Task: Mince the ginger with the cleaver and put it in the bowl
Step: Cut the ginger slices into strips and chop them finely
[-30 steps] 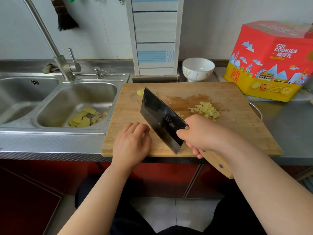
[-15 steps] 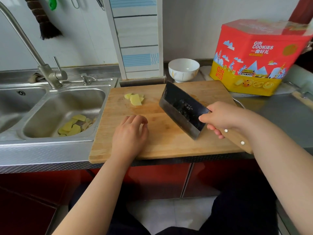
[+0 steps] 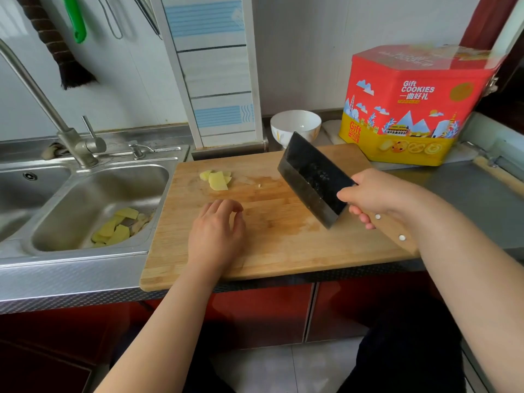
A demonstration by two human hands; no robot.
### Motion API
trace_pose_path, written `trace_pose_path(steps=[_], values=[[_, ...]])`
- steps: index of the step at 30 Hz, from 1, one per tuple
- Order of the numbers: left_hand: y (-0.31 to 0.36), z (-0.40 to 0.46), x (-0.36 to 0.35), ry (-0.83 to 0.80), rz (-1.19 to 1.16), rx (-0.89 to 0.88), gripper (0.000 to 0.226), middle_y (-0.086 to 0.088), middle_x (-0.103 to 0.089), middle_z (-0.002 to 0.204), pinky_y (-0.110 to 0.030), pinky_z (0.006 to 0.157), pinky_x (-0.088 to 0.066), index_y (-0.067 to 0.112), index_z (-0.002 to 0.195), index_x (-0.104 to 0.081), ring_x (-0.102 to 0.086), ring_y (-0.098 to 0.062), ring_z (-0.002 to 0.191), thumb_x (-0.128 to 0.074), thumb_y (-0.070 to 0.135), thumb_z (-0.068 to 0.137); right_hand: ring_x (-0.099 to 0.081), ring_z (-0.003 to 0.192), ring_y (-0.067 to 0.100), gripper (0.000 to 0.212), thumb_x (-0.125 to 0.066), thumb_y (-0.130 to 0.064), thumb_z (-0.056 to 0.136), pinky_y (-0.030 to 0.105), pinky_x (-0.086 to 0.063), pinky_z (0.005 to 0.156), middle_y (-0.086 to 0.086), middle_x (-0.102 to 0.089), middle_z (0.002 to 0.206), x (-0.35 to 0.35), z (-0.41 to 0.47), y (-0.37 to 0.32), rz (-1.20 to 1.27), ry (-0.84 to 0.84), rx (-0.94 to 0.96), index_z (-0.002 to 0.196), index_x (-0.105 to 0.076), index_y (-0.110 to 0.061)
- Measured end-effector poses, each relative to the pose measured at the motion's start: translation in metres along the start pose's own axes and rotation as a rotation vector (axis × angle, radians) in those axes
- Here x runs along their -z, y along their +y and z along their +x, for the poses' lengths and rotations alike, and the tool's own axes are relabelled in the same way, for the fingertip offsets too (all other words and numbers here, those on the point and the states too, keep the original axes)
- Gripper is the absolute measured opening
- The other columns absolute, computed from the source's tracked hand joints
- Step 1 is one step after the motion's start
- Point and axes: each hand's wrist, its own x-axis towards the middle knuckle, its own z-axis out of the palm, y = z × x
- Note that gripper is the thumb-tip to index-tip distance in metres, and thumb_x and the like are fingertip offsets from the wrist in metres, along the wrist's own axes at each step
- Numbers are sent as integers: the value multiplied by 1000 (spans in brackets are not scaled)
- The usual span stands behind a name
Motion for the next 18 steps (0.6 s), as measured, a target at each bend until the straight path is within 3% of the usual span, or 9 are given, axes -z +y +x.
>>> trace_pose_path(steps=[4, 10, 18], values=[[-7, 1, -2, -34, -43, 87, 11, 7, -64, 99, -25, 75, -39, 19, 101, -63, -53, -13, 98, -57, 22, 91, -50, 47, 15, 17, -50, -16, 97, 27, -50, 49, 5, -55, 61, -20, 3, -21, 15, -51, 21, 109, -59, -9], [-9, 2, -1, -88, -48, 83, 12, 11, -61, 98, -22, 75, -36, 22, 103, -61, -50, -8, 96, -56, 25, 93, -53, 54, 17, 44, -48, -17, 97, 30, -53, 54, 8, -58, 68, -45, 11, -35, 6, -84, 38, 140, -40, -7], [-9, 3, 1, -111, -79, 95, 11, 16, -54, 92, -21, 74, -35, 23, 103, -60, -49, -7, 93, -55, 26, 93, -53, 54, 17, 22, -50, -20, 97, 29, -53, 52, 7, -57, 65, -19, 8, -17, -7, -30, -76, 112, -58, -5]])
